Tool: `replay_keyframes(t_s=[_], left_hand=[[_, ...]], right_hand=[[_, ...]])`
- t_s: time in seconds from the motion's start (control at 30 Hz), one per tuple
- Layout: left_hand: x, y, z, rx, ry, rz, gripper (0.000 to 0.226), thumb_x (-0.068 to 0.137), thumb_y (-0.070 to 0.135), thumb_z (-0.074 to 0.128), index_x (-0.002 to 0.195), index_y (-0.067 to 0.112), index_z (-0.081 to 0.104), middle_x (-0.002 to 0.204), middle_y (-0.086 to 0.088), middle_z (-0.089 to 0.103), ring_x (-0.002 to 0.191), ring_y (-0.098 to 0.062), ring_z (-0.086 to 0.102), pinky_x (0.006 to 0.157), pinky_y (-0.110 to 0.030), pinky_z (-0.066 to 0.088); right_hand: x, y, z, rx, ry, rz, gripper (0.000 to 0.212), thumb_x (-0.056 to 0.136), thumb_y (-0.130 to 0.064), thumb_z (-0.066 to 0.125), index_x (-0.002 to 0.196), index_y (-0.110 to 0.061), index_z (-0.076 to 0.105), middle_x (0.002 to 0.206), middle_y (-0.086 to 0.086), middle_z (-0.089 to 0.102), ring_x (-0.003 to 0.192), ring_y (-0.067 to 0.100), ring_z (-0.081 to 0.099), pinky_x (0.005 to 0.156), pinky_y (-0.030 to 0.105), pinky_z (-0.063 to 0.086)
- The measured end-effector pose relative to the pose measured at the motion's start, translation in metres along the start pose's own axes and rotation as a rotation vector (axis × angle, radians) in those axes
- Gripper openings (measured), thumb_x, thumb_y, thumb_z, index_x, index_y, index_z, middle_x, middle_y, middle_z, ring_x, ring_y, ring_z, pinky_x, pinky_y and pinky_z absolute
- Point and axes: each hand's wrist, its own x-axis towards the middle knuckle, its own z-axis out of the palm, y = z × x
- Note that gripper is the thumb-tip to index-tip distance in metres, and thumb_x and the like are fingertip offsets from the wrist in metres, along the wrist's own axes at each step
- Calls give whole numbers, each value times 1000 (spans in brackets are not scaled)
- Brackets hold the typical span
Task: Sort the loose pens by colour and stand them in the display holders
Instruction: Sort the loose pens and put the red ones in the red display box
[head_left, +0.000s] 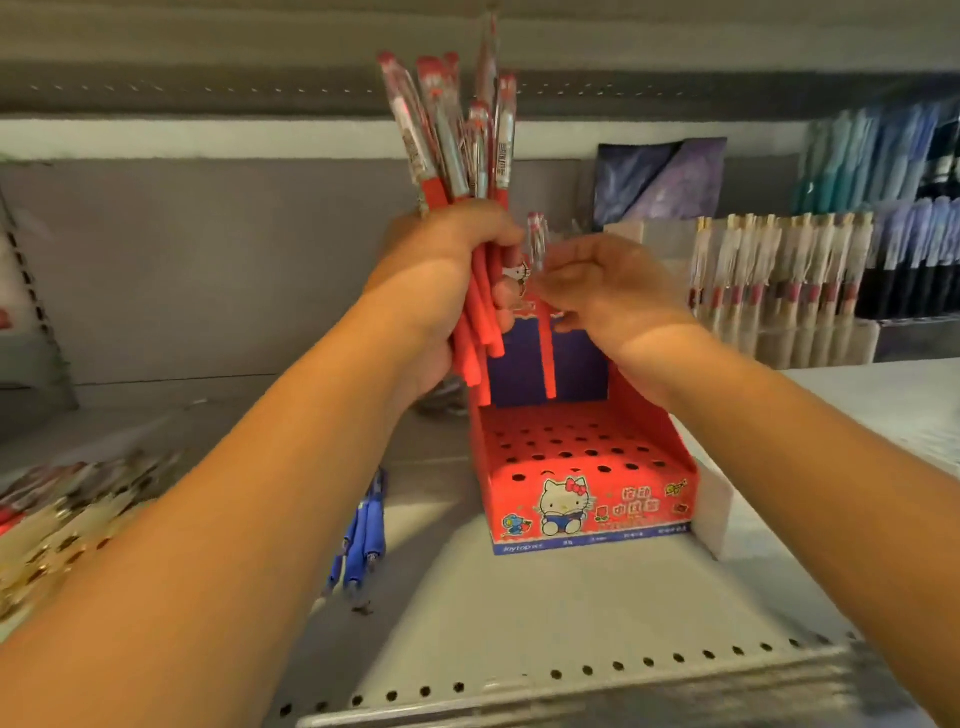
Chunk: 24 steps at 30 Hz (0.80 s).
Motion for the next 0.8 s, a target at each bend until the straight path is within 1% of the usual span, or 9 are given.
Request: replay_keyframes(t_s=[0.1, 0.17, 0.27, 0.33, 0.4, 0.5, 0.6, 0.7, 0.8], left_hand=[[8, -19, -9, 160, 121, 15, 19, 78, 5, 61, 61, 6, 54, 47, -5, 48, 38, -17, 42, 42, -22, 38], [11, -34, -19, 300, 207, -1, 19, 79, 2, 61, 61, 5, 56, 46, -7, 49, 37, -20, 44, 43, -25, 39], [15, -50, -29, 379, 270, -35, 18, 80, 2, 61, 62, 5, 58, 47, -8, 51, 39, -21, 46, 46, -27, 42], [17, -56, -31, 401, 282, -42, 17, 80, 2, 62, 64, 5, 58, 46, -7, 52, 38, -20, 47, 45, -26, 42], [17, -61, -30, 434, 298, -50, 16, 79, 2, 63, 65, 6, 57, 43, -5, 52, 36, -19, 49, 41, -24, 43], [18, -74, -30, 519, 308, -89, 16, 81, 4, 66, 70, 11, 57, 39, -1, 52, 32, -14, 49, 37, -20, 43], [19, -87, -32, 626, 328, -138, 15, 78, 4, 69, 67, 9, 59, 40, -2, 54, 33, -17, 50, 41, -25, 45], [19, -91, -36, 674, 344, -178, 13, 75, 1, 67, 65, 6, 62, 41, -3, 56, 34, -18, 51, 41, -25, 47], [18, -92, -39, 705, 357, -193, 13, 73, -2, 67, 65, 6, 62, 40, -4, 56, 33, -18, 51, 41, -25, 48]], right_hand=[[7, 23, -3, -57, -69, -8, 22, 86, 6, 67, 91, -13, 57, 72, 3, 63, 47, 6, 61, 44, 22, 52], [6, 36, -4, -139, -129, -17, 22, 87, 3, 66, 99, -15, 58, 81, 7, 64, 54, 12, 68, 47, 24, 55], [4, 44, -2, -262, -222, -102, 23, 86, -1, 66, 86, -22, 57, 81, 5, 63, 66, 25, 72, 53, 35, 60], [3, 45, -3, -297, -243, -149, 22, 85, -3, 65, 83, -22, 54, 78, 3, 63, 66, 27, 72, 59, 44, 61], [3, 46, -7, -293, -248, -153, 23, 86, -2, 64, 82, -22, 53, 79, 4, 62, 69, 27, 72, 61, 48, 61], [5, 45, -18, -289, -230, -110, 21, 86, 1, 62, 85, -19, 54, 87, 9, 61, 70, 24, 73, 60, 46, 62], [7, 44, -26, -220, -192, -45, 16, 86, 2, 61, 94, -10, 55, 99, 18, 59, 68, 24, 73, 58, 43, 62], [5, 44, -27, -223, -190, -26, 17, 86, 0, 62, 96, -10, 55, 100, 16, 58, 70, 25, 74, 58, 43, 61], [3, 45, -29, -216, -186, -14, 17, 86, 0, 63, 91, -13, 55, 99, 17, 58, 72, 27, 73, 59, 44, 61]])
